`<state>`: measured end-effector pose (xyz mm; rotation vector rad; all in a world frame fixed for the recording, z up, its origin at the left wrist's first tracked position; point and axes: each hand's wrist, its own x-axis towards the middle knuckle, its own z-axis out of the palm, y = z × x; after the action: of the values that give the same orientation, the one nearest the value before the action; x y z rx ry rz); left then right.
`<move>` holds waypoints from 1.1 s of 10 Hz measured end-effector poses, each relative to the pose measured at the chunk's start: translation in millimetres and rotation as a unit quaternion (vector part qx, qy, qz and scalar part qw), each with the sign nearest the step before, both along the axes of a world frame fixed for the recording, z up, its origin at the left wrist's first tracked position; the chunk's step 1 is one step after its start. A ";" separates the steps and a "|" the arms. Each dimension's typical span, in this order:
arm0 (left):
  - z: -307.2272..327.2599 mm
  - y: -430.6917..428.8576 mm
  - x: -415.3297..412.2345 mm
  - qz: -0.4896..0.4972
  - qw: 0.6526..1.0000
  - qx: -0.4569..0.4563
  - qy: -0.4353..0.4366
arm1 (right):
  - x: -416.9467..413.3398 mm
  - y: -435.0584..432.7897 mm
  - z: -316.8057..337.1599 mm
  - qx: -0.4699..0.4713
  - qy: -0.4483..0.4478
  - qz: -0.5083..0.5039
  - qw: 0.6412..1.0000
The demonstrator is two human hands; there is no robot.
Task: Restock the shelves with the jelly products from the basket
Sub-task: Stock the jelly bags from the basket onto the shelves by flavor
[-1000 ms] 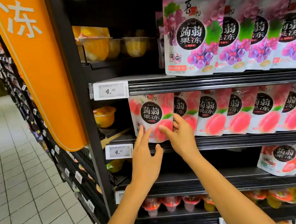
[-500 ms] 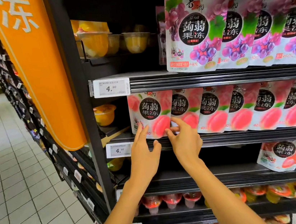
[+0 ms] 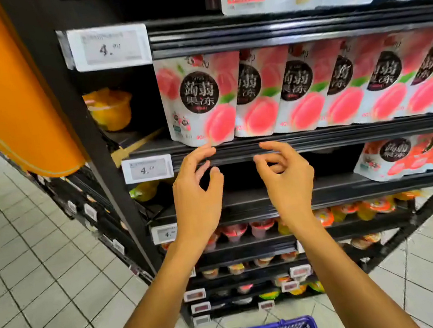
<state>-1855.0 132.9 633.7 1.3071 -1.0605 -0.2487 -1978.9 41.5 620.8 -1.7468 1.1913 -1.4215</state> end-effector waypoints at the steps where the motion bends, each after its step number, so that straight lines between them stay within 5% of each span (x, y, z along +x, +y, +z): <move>1: -41.3 1.3 -12.4 -0.025 0.998 0.056 0.018 | -30.3 6.0 -48.7 0.045 0.024 0.007 0.999; 3: -179.2 8.8 -57.3 -0.022 0.960 0.262 0.091 | -111.9 21.9 -182.6 0.275 0.122 0.077 0.950; 5: -337.4 41.3 -128.5 0.056 0.885 0.406 0.220 | -188.0 29.8 -309.9 0.481 0.173 0.155 0.845; 7: -468.5 79.5 -191.3 0.137 0.804 0.487 0.313 | -238.5 41.3 -436.8 0.558 0.197 0.156 0.791; 8: -529.1 97.9 -208.1 0.168 0.775 0.517 0.322 | -263.1 52.3 -509.3 0.546 0.318 0.189 0.752; 11: -697.6 145.3 -202.0 0.137 0.720 0.611 0.299 | -262.8 85.8 -683.9 0.541 0.356 0.164 0.744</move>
<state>-2057.1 278.2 -64.0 2.2824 0.0175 -1.2018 -2241.6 127.3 -63.1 -1.4335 1.4943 0.3046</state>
